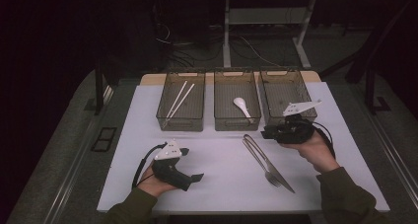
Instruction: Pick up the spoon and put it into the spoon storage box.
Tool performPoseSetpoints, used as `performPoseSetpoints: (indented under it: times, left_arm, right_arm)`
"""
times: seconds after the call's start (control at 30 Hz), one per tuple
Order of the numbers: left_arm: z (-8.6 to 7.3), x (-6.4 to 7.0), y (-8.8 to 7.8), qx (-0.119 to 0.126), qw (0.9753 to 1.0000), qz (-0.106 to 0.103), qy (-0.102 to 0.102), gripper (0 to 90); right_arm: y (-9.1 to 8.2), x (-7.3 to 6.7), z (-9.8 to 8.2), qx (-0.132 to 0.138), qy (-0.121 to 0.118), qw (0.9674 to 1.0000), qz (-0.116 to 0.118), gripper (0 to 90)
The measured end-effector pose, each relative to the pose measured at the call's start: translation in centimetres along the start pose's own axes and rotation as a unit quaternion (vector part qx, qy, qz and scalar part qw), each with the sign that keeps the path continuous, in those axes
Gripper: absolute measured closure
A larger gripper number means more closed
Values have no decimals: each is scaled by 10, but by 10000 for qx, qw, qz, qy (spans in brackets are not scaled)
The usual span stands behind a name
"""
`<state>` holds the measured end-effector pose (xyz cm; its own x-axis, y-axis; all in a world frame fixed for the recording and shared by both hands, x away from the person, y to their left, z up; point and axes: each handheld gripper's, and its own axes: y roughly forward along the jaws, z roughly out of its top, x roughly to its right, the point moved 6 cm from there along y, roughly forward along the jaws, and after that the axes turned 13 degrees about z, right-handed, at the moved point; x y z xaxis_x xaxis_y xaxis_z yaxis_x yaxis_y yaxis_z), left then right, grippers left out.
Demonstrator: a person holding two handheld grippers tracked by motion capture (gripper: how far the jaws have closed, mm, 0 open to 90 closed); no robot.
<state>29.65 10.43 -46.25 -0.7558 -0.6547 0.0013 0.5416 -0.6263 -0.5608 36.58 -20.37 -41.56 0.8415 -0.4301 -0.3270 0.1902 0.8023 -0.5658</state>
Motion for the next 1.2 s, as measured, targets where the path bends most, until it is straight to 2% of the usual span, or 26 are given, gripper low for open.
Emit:
performPoseSetpoints:
  times: [0.27, 0.53, 1.03, 1.2]
  left_arm:
    - [0, 0, 0, 0, 10000, 4, 2, 0]
    - [0, 0, 0, -18, 10000, 17, 6, 0]
    - [0, 0, 0, -2, 10000, 37, -29, 0]
    - [0, -1, 0, -39, 10000, 39, 27, 0]
  right_arm:
    - [-12, -12, -26, -142, 33, 9999, 92, 893]
    - [-21, -25, -52, -317, 50, 9994, 155, 895]
    - [-25, -45, -93, -603, 114, 9979, 219, 894]
    - [-25, -50, -105, -764, 85, 9969, 193, 895]
